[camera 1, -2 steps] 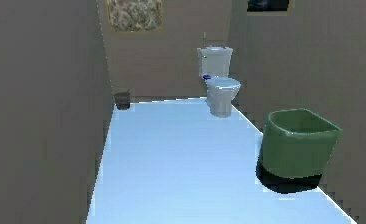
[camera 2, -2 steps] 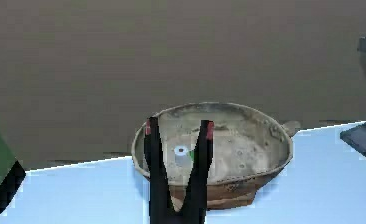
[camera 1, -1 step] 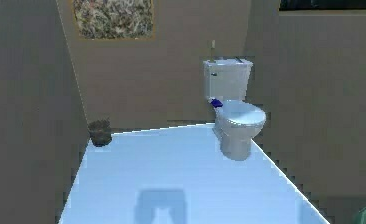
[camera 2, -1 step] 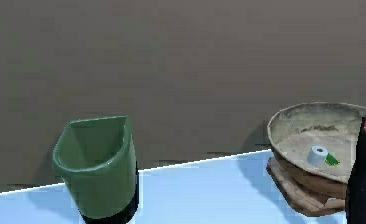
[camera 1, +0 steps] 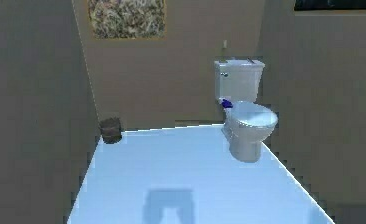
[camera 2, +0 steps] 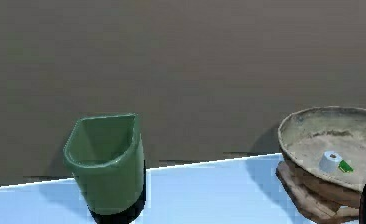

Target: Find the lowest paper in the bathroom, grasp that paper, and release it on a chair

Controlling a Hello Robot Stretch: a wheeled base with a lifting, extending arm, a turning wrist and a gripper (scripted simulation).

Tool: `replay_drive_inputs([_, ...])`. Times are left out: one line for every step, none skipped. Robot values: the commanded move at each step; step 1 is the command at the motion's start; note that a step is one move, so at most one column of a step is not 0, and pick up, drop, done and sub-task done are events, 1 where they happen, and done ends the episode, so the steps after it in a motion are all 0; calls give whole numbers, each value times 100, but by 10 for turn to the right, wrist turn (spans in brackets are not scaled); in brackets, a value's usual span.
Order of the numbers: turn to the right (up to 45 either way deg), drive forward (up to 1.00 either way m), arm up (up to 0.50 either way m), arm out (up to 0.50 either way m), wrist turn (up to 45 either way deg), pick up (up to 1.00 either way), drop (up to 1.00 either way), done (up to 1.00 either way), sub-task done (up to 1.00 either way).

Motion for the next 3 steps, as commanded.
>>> replay_drive_inputs([0,100,0,0,0,0,0,0,0])
replay_drive_inputs([0,65,0,0,0,0,0,0,0])
replay_drive_inputs([450,0,0,0,0,0,0,0,0])
